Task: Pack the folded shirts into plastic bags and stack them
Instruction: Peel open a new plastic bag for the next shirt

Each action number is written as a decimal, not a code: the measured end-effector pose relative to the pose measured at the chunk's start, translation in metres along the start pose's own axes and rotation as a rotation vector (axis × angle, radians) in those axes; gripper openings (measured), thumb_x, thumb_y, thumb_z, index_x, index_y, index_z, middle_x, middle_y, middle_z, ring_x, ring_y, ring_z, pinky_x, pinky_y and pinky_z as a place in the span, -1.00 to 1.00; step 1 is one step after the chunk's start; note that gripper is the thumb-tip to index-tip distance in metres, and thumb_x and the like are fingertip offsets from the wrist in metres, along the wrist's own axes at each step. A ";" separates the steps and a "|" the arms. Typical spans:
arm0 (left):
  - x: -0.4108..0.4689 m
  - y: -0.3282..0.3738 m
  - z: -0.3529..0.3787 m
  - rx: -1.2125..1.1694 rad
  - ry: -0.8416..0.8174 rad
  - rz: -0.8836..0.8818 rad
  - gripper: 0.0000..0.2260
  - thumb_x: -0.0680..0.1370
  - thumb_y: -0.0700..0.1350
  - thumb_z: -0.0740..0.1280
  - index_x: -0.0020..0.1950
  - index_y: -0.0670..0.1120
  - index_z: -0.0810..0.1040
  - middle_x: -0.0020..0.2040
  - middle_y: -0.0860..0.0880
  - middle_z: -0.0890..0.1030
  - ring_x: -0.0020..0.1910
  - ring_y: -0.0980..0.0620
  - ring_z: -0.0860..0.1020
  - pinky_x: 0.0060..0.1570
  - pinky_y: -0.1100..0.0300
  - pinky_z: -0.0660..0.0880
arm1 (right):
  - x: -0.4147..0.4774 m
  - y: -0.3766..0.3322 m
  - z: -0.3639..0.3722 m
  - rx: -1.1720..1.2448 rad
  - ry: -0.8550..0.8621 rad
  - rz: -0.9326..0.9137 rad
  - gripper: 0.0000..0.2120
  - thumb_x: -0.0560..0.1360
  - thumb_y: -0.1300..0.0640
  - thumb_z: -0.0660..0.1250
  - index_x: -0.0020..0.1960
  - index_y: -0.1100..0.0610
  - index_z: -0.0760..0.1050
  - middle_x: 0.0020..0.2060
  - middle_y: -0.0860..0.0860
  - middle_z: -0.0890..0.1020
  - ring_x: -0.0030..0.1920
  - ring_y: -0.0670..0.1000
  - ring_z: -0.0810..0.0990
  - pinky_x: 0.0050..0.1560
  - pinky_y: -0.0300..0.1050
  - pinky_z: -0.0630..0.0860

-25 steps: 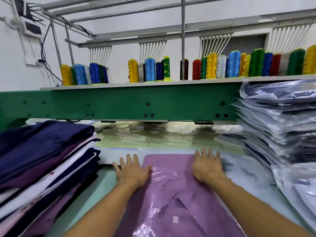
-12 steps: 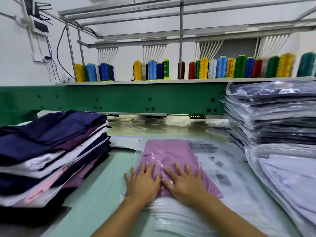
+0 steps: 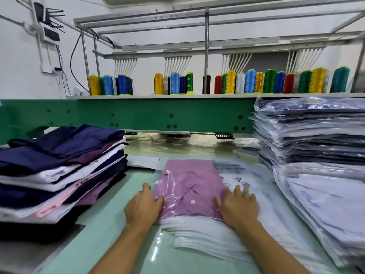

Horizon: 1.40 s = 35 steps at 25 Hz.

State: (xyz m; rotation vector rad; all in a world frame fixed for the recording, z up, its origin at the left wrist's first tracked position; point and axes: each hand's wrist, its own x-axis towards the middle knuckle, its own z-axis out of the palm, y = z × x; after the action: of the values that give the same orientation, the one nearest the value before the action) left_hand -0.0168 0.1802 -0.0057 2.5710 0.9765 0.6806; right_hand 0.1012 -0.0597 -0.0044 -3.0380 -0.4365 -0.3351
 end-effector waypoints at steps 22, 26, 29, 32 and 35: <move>-0.012 0.017 -0.020 -1.473 -0.684 0.059 -0.66 0.49 -0.21 0.44 0.26 -0.19 0.52 -0.44 -0.02 0.24 -0.51 0.08 0.19 -0.56 0.30 0.22 | -0.045 -0.072 -0.024 0.275 0.889 -0.763 -0.90 0.55 0.05 0.41 -0.13 0.03 0.61 -0.30 -0.09 0.59 -0.30 0.00 0.51 -0.48 -0.10 0.38; -0.012 0.018 -0.019 -1.552 -0.730 0.039 -0.74 0.57 -0.24 0.38 0.25 -0.18 0.48 -0.44 -0.01 0.19 -0.52 0.09 0.16 -0.55 0.28 0.18 | -0.048 -0.074 -0.029 0.292 0.901 -0.770 -0.93 0.56 0.08 0.40 -0.09 0.02 0.63 -0.32 -0.09 0.56 -0.32 0.00 0.47 -0.49 -0.09 0.39; -0.011 0.020 -0.017 -1.582 -0.717 0.009 -0.78 0.56 -0.28 0.38 0.19 -0.15 0.48 -0.45 0.00 0.20 -0.53 0.09 0.17 -0.55 0.28 0.19 | -0.049 -0.073 -0.031 0.269 0.893 -0.769 -0.97 0.54 0.10 0.42 -0.08 -0.01 0.62 -0.33 -0.09 0.53 -0.33 0.00 0.46 -0.50 -0.11 0.34; -0.007 0.020 -0.017 -1.700 -0.627 -0.054 -0.75 0.48 -0.30 0.40 0.11 -0.13 0.47 -0.46 0.02 0.22 -0.53 0.10 0.20 -0.56 0.29 0.22 | -0.044 -0.067 -0.027 0.286 0.828 -0.726 -0.91 0.55 0.04 0.40 -0.13 -0.01 0.58 -0.30 -0.09 0.55 -0.30 0.01 0.48 -0.48 -0.09 0.37; 0.000 0.018 -0.015 -1.814 -0.513 -0.148 -0.79 0.52 -0.35 0.35 0.08 -0.12 0.46 -0.47 0.01 0.28 -0.52 0.09 0.29 -0.56 0.31 0.33 | -0.038 -0.057 -0.022 0.343 0.749 -0.666 -0.89 0.57 0.00 0.30 -0.11 -0.03 0.56 -0.26 -0.13 0.57 -0.25 0.00 0.50 -0.46 -0.09 0.40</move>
State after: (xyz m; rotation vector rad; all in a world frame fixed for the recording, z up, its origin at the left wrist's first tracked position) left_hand -0.0154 0.1687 0.0149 0.9096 0.0788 0.4112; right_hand 0.0449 -0.0168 0.0104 -2.1262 -1.2363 -1.2034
